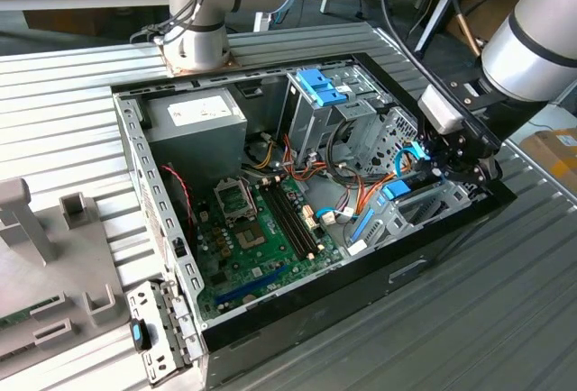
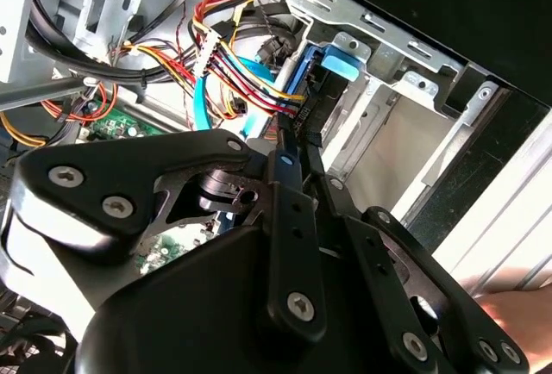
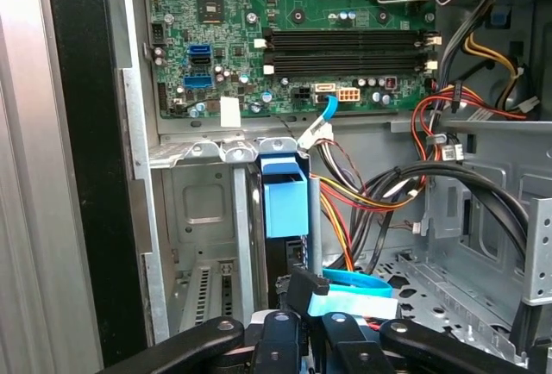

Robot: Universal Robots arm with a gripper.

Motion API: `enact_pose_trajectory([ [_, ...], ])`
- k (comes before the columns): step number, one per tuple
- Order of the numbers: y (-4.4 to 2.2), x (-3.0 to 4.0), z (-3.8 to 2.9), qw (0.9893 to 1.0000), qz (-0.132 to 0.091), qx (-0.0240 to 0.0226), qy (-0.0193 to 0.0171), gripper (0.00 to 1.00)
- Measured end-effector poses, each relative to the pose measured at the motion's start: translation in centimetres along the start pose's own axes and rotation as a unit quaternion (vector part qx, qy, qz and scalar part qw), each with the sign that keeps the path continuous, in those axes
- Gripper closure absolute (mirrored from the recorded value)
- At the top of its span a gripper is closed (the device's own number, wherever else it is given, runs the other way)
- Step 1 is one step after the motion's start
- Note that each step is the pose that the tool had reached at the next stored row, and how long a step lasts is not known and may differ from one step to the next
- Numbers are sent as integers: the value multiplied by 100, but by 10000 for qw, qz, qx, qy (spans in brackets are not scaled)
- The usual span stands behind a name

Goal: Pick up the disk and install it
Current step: 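Insert the first disk wire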

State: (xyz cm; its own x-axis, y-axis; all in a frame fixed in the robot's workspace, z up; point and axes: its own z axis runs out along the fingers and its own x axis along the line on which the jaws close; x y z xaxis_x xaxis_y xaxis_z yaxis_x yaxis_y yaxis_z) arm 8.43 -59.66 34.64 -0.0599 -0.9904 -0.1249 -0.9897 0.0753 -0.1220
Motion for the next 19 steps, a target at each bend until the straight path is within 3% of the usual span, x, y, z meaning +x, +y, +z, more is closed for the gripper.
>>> enact_pose_trajectory([
  [7, 2, -2, 12, 10000, 3, 0, -2, 84],
  [19, -12, -1, 90, 10000, 2, 0, 3, 84],
])
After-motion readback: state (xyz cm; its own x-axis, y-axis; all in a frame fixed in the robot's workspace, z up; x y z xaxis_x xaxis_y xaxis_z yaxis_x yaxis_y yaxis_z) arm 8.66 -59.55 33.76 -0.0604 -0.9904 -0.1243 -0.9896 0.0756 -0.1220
